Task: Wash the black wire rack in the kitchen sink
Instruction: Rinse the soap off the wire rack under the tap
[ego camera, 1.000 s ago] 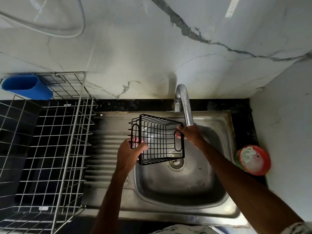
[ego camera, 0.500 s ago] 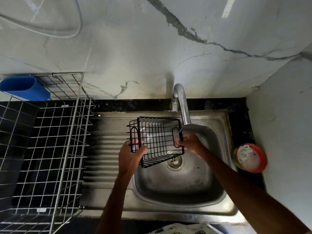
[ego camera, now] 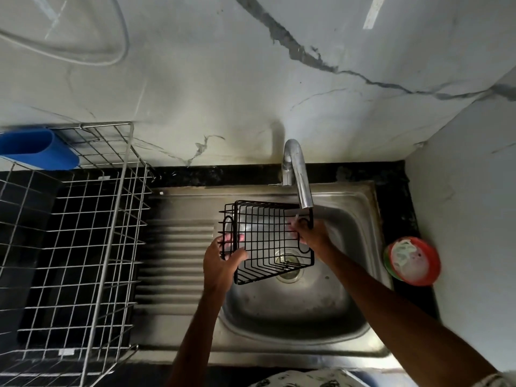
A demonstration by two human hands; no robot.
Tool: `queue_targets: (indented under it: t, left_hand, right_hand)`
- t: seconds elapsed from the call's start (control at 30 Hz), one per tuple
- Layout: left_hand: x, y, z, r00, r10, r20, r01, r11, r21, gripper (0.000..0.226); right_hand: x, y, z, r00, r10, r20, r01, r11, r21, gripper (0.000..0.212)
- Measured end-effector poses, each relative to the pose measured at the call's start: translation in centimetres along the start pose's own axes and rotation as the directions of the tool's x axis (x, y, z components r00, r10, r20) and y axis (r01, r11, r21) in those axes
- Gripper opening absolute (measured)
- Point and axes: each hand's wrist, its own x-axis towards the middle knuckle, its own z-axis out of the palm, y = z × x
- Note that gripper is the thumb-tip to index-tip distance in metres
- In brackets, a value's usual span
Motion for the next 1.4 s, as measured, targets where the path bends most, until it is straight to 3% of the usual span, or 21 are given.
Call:
queue_targets:
  t: [0.13, 0.27, 0.37, 0.43, 0.63, 0.7, 0.77, 0.87, 0.93, 1.03, 1.17, 1.3, 1.4]
  left_hand:
    - [-0.3, 0.4, 0.3, 1.000, 0.006, -0.017, -0.007, 0.998, -0.058, 0.063]
    - [-0.3, 0.9, 0.1, 0.999, 0.026, 0.026, -0.025, 0.999, -0.033, 0.063]
    - [0.1, 0.7, -0.4, 0.998, 0.025, 0.053, -0.025, 1.000, -0.011, 0.056]
    - [0.4, 0.7, -0.8, 0.998, 0.018, 0.059, -0.016, 0.999, -0.032, 0.068]
    - [1.2, -0.5, -0.9, 0.996, 0.003, 0.087, 0.007, 0.994, -0.111, 0.085]
    - [1.3, -0.4, -0.6, 0.997, -0.001, 0.072, 0.011, 0.989, -0.147, 0.073]
    - [1.6, -0.5, -0.2, 0.999, -0.006, 0.050, 0.014, 0.988, -0.156, 0.062]
    - [1.7, -0.5, 0.5, 0.998, 0.005, 0.064, 0.007, 0.980, -0.198, 0.063]
    - [2.0, -0.6, 0.8, 0.997, 0.005, 0.081, 0.010, 0.982, -0.188, 0.063]
    - [2.8, -0.2, 0.8, 0.990, 0.010, 0.139, 0.011, 0.989, -0.150, 0.064]
    - [4.5, 0.3, 0.3, 0.971, -0.023, 0.239, 0.051, 0.993, -0.111, 0.070]
    - [6.4, 1.4, 0.0, 0.934, -0.120, 0.335, 0.151, 0.986, -0.068, 0.053]
    - [7.8, 2.4, -0.4, 0.906, -0.135, 0.401, 0.159, 0.987, -0.027, 0.065]
  right_hand:
    - [-2.3, 2.2, -0.2, 0.996, 0.064, 0.065, -0.062, 0.998, -0.025, 0.013]
    - [-1.8, -0.3, -0.4, 0.989, 0.096, 0.112, -0.091, 0.994, -0.054, 0.022]
    - [-0.7, -2.8, -0.3, 0.994, 0.029, 0.102, -0.021, 0.997, -0.072, 0.020]
    - [-0.1, -3.7, -0.3, 0.993, -0.009, 0.122, 0.013, 0.999, -0.031, 0.018]
    - [-0.9, -2.6, -0.8, 0.987, 0.069, 0.142, -0.069, 0.998, -0.007, 0.029]
    - [-1.8, -1.2, -1.6, 0.982, 0.092, 0.166, -0.087, 0.996, -0.035, 0.021]
    - [-2.6, 0.0, -2.3, 0.965, 0.145, 0.218, -0.134, 0.989, -0.067, 0.026]
    - [-3.6, 1.3, -2.9, 0.938, 0.277, 0.210, -0.287, 0.958, 0.016, 0.025]
    - [-3.9, 1.1, -3.2, 0.944, 0.276, 0.181, -0.288, 0.957, 0.043, 0.023]
    - [-3.5, -0.2, -3.3, 0.974, 0.209, 0.088, -0.204, 0.977, -0.062, 0.024]
    - [-2.9, -3.7, -3.6, 0.991, -0.084, -0.107, 0.031, 0.906, -0.422, 0.031]
    - [-2.7, -5.6, -4.2, 0.965, -0.263, 0.015, 0.237, 0.842, -0.484, 0.067]
    - [-2.3, -6.1, -4.8, 0.947, -0.311, 0.080, 0.287, 0.706, -0.647, 0.067]
